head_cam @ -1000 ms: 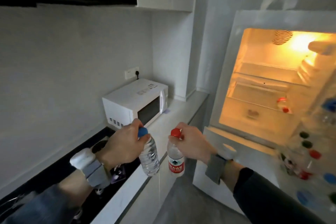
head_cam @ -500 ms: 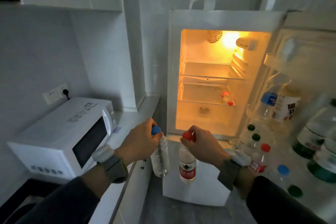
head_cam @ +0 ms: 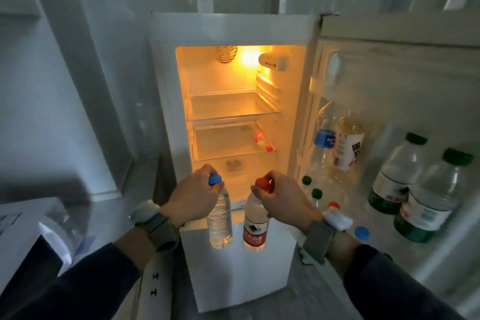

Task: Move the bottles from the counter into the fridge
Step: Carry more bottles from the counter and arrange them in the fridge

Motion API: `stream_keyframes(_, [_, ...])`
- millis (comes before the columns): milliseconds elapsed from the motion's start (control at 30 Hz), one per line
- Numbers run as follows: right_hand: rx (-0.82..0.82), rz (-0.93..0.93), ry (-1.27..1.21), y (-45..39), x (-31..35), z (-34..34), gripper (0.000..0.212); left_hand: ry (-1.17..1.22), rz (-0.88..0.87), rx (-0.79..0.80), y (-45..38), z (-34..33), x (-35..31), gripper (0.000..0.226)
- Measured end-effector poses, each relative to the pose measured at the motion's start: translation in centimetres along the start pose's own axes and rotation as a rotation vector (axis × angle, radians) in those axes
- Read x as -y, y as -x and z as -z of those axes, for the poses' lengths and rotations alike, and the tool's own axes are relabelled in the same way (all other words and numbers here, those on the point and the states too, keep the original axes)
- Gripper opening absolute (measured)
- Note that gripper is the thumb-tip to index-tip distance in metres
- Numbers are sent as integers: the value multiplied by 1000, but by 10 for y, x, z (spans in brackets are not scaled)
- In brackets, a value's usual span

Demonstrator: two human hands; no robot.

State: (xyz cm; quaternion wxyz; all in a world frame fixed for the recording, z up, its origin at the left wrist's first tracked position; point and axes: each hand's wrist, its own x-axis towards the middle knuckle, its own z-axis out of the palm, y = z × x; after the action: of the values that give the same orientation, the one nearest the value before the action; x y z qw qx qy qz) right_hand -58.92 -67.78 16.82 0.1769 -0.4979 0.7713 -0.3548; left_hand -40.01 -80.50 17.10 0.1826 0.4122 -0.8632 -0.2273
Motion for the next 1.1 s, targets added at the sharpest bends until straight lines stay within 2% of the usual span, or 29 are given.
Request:
stream_keyframes(167, [-15, -29, 24, -28, -16, 18, 33, 34, -15, 72, -56, -19, -4, 20])
stream_keyframes(233, [-21, -33, 19, -39, -23, 22, 32, 59, 16, 49, -73, -27, -2, 20])
stream_keyframes(333, [-35, -59, -8, -66, -36, 26, 32, 133, 66, -59, -104, -40, 4, 20])
stream_keyframes(567, [-56, -74, -90, -120, -35, 25, 31, 503, 136, -357, -163, -52, 18, 22])
stream_keyframes(767, [-86, -90, -101, -155, -29, 19, 26, 797, 211, -502, -220, -67, 26, 25])
stream_keyframes(933, [-87, -94, -103, -177, -28, 17, 29, 867, 251, -626, -256, -91, 33, 24])
stream_keyframes(1100, [-102, -117, -67, -197, -28, 14, 45, 878, 295, -692, -286, -118, 35, 29])
